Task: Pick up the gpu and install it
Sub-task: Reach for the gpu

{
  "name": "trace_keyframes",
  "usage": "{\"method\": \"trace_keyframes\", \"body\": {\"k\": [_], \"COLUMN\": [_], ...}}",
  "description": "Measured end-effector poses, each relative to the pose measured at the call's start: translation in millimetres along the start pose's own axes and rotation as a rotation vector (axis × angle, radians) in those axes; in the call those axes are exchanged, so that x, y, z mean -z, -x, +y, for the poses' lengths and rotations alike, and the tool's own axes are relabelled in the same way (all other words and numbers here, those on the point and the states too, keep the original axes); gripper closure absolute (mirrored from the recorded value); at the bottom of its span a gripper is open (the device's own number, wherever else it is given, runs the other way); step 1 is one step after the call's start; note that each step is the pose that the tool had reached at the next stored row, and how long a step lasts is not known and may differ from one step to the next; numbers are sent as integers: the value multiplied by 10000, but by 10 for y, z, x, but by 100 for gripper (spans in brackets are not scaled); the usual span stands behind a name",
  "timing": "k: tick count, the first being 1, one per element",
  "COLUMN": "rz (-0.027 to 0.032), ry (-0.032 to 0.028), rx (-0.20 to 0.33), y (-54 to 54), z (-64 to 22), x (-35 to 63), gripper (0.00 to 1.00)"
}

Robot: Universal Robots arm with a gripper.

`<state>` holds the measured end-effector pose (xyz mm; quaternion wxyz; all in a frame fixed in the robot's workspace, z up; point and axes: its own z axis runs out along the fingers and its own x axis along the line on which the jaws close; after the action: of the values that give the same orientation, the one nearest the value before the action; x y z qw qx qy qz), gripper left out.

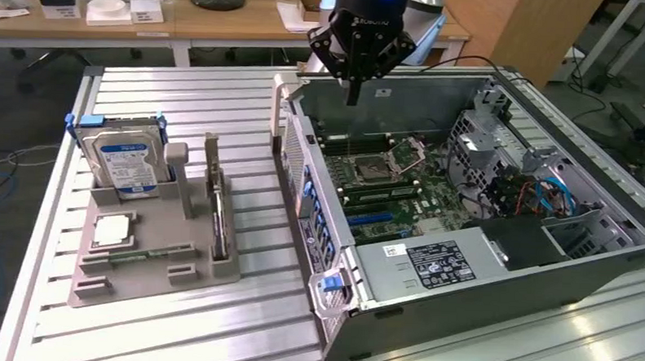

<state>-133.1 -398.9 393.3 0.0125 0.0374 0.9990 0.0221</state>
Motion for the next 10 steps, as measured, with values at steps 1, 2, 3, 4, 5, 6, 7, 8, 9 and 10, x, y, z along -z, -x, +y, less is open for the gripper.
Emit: {"method": "trace_keyframes", "body": {"k": [1, 2, 3, 4, 5, 6, 7, 8, 9, 10], "rz": [0, 0, 0, 0, 0, 0, 0, 0, 0, 0], "ry": [0, 0, 1, 1, 1, 0, 0, 0, 0, 0], "rx": [0, 0, 0, 0, 0, 0, 0, -1, -1, -1], "y": [-13, -26, -38, -50, -63, -78, -96, -114, -133, -148], "z": [-1, -2, -3, -4, -5, -6, -7, -8, -10, -11], "x": [1, 1, 1, 1, 2, 2, 2, 3, 3, 3], "gripper": [89, 89, 89, 89, 89, 89, 89, 89, 89, 89]}}
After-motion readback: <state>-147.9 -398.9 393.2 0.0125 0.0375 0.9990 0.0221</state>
